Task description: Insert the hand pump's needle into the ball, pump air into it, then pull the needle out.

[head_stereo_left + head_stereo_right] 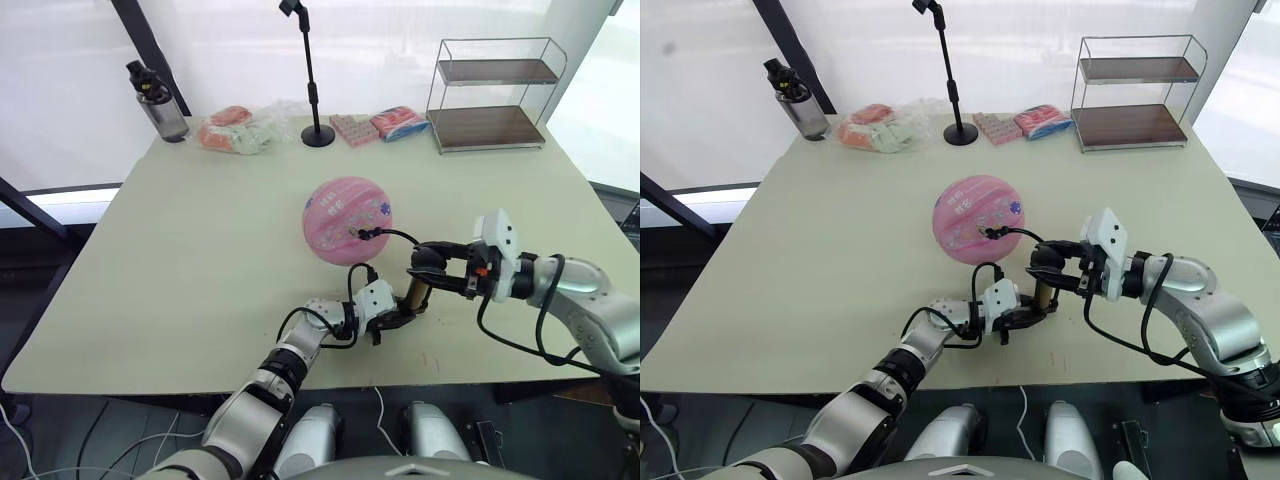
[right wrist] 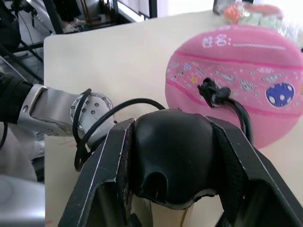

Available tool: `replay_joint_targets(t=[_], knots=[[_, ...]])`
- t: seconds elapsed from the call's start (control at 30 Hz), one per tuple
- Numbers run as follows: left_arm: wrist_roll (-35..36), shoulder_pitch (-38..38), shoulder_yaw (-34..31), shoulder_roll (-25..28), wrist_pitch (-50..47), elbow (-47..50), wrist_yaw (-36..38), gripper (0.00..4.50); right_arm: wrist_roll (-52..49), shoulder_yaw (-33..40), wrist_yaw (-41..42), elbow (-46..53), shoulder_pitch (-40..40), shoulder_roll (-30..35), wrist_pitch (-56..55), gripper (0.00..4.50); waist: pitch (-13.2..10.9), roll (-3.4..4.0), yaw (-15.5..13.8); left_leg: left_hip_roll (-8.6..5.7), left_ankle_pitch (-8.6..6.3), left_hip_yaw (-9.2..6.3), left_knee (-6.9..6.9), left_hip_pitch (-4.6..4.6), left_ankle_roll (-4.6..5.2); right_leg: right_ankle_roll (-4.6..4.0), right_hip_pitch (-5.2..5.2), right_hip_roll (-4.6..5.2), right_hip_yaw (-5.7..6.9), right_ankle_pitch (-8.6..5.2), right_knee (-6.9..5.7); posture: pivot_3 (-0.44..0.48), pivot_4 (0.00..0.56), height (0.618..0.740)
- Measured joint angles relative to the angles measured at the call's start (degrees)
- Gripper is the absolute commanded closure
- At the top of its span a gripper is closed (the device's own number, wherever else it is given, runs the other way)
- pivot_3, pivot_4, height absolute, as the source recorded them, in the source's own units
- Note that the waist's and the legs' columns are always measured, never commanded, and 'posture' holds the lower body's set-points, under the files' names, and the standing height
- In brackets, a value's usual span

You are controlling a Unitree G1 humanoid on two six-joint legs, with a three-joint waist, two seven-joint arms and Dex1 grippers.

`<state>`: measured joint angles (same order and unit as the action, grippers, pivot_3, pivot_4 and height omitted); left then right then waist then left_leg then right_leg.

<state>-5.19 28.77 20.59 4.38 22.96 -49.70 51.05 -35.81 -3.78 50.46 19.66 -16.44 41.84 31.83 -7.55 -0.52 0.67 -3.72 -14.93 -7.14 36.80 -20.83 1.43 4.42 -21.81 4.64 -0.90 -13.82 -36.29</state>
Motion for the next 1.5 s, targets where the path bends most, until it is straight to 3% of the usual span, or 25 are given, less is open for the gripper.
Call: replay_joint_targets(t=[0.3, 0.8, 1.1, 1.5], knots=[[0.92, -0.10, 0.00, -0.32, 0.61, 1.20, 0.52, 3.43, -12.43, 8.05, 0.70, 1.89, -9.49, 7.05, 13.90, 2.81, -0.55, 0.17, -0.73, -0.08, 0.02, -0.10, 0.23, -1.02, 0.00, -0.26, -0.90, 0.05, 0.09, 0.19, -0.07, 0.000, 0.150, 0.740], [0.97, 0.18, 0.17, -0.49, 1.01, 1.18, 0.68, 3.43, -26.39, 15.88, 0.35, -0.39, -22.45, 14.10, 25.61, 2.81, -0.86, 0.07, -1.16, -0.08, 0.01, -0.06, 0.30, -1.15, 0.01, -0.27, -0.99, 0.12, 0.11, 0.20, -0.11, 0.000, 0.150, 0.740], [0.98, 0.31, 0.16, -0.53, 1.18, 1.19, 1.03, 3.43, -25.44, 15.36, 0.98, -0.99, -23.65, 14.10, 26.26, 2.81, -0.87, 0.06, -1.39, -0.09, 0.02, 0.02, 0.34, -1.39, 0.00, -0.29, -1.33, 0.13, 0.03, 0.22, -0.24, 0.000, 0.150, 0.740], [0.65, 0.41, 0.25, -0.17, 1.08, 0.51, 0.30, 3.43, -18.14, 13.39, 1.74, 3.12, -10.65, 10.05, 16.51, 2.81, -0.75, 0.08, -1.02, -0.03, 0.02, 0.15, 0.34, -0.93, 0.01, -0.25, -1.01, 0.04, -0.08, 0.18, -0.39, 0.000, 0.150, 0.740]])
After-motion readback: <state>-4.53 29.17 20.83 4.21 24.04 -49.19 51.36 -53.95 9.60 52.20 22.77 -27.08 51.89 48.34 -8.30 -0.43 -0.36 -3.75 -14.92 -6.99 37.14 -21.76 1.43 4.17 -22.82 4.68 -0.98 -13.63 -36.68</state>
